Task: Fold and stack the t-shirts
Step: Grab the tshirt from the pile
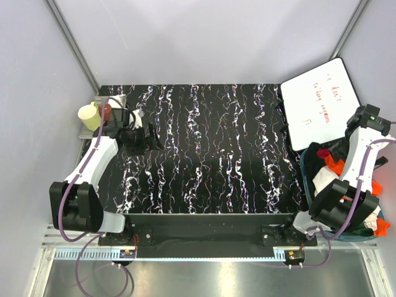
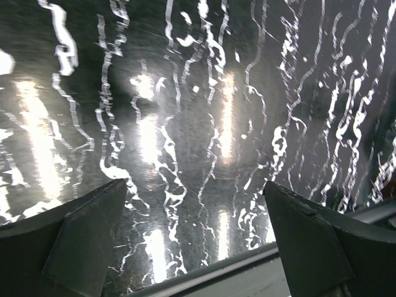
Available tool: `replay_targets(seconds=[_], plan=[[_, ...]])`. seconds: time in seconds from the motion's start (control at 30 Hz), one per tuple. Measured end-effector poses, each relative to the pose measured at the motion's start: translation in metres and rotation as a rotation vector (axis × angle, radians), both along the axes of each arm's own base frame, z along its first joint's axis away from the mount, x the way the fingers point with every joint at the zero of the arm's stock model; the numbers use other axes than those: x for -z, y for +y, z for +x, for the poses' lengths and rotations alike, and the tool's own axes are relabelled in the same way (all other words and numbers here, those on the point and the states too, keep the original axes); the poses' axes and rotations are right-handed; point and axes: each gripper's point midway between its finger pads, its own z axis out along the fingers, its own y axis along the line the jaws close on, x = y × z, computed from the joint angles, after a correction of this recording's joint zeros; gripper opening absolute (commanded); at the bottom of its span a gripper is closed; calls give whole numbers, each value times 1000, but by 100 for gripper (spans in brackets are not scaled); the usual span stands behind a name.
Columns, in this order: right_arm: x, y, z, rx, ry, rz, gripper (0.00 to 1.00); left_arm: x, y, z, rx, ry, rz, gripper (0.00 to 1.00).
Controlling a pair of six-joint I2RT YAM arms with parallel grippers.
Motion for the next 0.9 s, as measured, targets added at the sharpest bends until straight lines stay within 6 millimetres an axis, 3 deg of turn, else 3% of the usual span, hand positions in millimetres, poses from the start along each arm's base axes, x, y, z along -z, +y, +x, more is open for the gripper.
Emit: replay_targets(seconds=[0.27, 0.4, 0.43, 0.6, 0.67, 0.7, 0.77, 0.9], plan=[[11, -20, -9, 67, 110, -62, 100, 6, -12, -3, 40, 28, -26, 99], [32, -19, -17, 78, 193, -38, 92, 5, -12, -3, 40, 26, -27, 99], [38, -18, -19, 79, 214, -26, 86, 5, -12, -3, 40, 25, -27, 99], [52, -16, -22, 79, 259, -2, 83, 5, -12, -3, 41, 26, -26, 99], [53, -18, -20, 79, 260, -4, 60, 5, -12, -3, 42, 24, -24, 99], [55, -19, -19, 76, 261, -6, 56, 5, -12, -3, 43, 25, -24, 99], [58, -23, -15, 73, 257, -14, 35, 6, -12, -3, 43, 25, -21, 99], [64, -28, -6, 58, 243, -23, 16, 7, -10, -4, 44, 27, -11, 99]])
